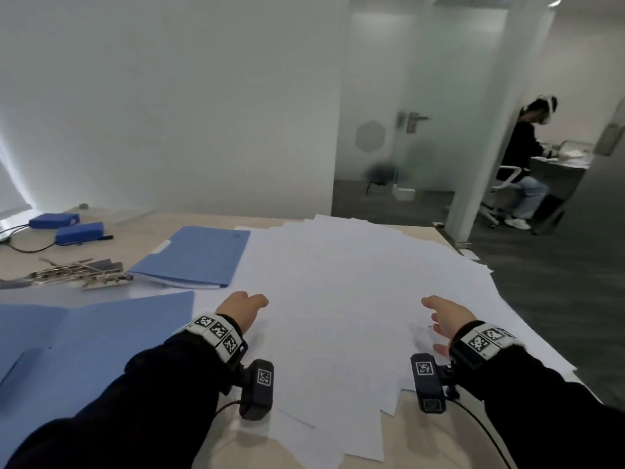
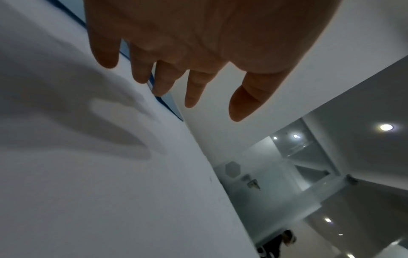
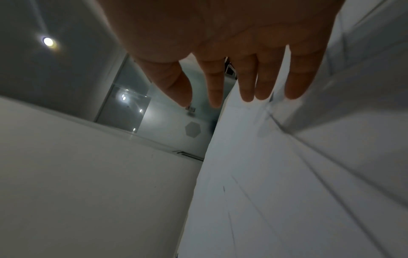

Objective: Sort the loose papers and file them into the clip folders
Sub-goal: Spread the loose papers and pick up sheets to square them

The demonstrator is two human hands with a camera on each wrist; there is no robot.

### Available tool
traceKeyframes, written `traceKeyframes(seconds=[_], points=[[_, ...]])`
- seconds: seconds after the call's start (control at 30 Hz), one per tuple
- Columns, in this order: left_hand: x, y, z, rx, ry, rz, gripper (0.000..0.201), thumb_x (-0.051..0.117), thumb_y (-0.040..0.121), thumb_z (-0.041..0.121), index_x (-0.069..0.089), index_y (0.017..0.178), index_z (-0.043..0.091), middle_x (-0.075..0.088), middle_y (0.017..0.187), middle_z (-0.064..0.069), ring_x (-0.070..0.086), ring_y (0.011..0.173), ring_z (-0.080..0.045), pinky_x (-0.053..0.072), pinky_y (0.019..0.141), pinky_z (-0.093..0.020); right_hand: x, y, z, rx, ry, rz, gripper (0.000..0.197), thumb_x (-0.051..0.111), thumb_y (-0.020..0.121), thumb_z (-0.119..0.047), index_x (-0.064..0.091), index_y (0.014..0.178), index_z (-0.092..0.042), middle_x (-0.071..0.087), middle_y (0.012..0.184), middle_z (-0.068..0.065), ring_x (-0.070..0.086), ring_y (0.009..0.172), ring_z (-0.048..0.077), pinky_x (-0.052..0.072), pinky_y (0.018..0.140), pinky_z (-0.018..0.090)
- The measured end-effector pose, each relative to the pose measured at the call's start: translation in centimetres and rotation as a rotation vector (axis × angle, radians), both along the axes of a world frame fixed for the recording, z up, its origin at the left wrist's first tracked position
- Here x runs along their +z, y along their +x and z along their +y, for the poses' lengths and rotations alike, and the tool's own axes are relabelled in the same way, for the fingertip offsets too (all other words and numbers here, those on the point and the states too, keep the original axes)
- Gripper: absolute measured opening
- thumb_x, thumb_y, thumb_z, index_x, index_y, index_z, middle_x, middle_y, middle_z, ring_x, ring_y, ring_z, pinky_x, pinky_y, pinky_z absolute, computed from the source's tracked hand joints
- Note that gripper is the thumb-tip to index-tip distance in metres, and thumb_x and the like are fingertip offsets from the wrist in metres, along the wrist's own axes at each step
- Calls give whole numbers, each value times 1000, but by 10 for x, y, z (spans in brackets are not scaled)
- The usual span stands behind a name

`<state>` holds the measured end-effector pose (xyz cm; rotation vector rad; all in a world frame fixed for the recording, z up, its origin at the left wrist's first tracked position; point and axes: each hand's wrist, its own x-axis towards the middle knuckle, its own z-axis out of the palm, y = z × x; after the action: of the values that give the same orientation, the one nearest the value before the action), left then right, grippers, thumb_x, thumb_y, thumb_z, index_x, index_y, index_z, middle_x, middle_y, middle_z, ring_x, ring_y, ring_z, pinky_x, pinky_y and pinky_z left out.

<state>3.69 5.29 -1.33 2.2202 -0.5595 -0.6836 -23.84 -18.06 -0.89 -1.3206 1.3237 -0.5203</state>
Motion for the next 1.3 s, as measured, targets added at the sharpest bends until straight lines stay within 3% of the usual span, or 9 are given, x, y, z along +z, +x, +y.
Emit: traceKeyframes(seconds=[0.1, 0.27, 0.43, 0.57, 0.7, 0.83, 1.03, 1.17, 1.3], points=[[-20, 9, -17, -1, 162, -40, 83, 61, 85, 51, 32, 151, 9, 33, 157, -11, 33, 143, -29, 26, 113, -35, -6, -11, -6, 19, 20, 10, 26, 60, 92, -34, 58, 111, -18, 52, 98, 7, 49, 98, 29, 46, 93, 48], [-28, -14, -36, -179, 486, -223, 95, 47, 54, 72, 49, 134, 20, 41, 141, -16, 40, 130, -38, 31, 111, -41, -21, -7, -4, 116, 52, -12, 36, 64, 81, -39, 59, 107, -15, 48, 73, 5, 48, 45, 19, 37, 55, 30], [-27, -24, -44, -242, 456, -236, 85, 56, 68, 70, 46, 140, 26, 44, 145, -7, 47, 128, -28, 38, 106, -34, -24, 0, -18, 67, 10, -28, 43, 65, 84, -34, 60, 117, -7, 55, 89, 12, 57, 84, 29, 52, 83, 46], [-21, -29, -39, -175, 315, -178, 92, 59, 55, 62, 49, 139, 28, 47, 143, -3, 51, 127, -25, 41, 103, -31, -30, 0, -27, -38, -15, -35, 72, 69, 83, -27, 37, 143, -3, 51, 132, 19, 54, 117, 34, 41, 93, 38], [-18, -21, -33, 55, 30, -179, 58, 75, 75, 31, 57, 130, 26, 48, 139, -7, 59, 107, -27, 47, 95, -34, -38, 3, -23, 46, 24, -40, 49, 73, 81, -20, 59, 124, -1, 63, 114, 12, 61, 99, 31, 45, 101, 45], [-16, -4, -30, 300, -172, -71, 60, 71, 82, 9, 50, 137, 18, 48, 138, -16, 57, 108, -32, 45, 88, -36, -43, 6, -19, 199, -36, 59, 40, 81, 72, -18, 62, 106, -6, 64, 118, 14, 63, 106, 32, 47, 101, 46], [-21, 9, -21, 310, -119, 111, 79, 73, 86, 16, 30, 151, 5, 40, 151, -17, 43, 135, -36, 37, 108, -42, -34, 3, -15, 317, -60, 45, 10, 68, 82, 2, 67, 92, 1, 71, 78, 12, 67, 66, 26, 52, 63, 28], [-23, 1, -15, 154, 42, 62, 57, 69, 89, 15, 47, 139, 0, 48, 144, -18, 47, 132, -34, 38, 110, -39, -34, 11, -10, 355, -111, 41, 11, 69, 86, -9, 68, 96, -3, 70, 83, 9, 66, 74, 25, 53, 70, 30], [-19, 0, -3, 116, 61, -46, 37, 62, 85, 3, 59, 122, 6, 63, 121, -15, 60, 108, -33, 49, 93, -34, -37, 20, -2, 433, -128, 90, 23, 77, 80, -21, 70, 98, -8, 74, 98, 12, 70, 94, 31, 53, 94, 45]])
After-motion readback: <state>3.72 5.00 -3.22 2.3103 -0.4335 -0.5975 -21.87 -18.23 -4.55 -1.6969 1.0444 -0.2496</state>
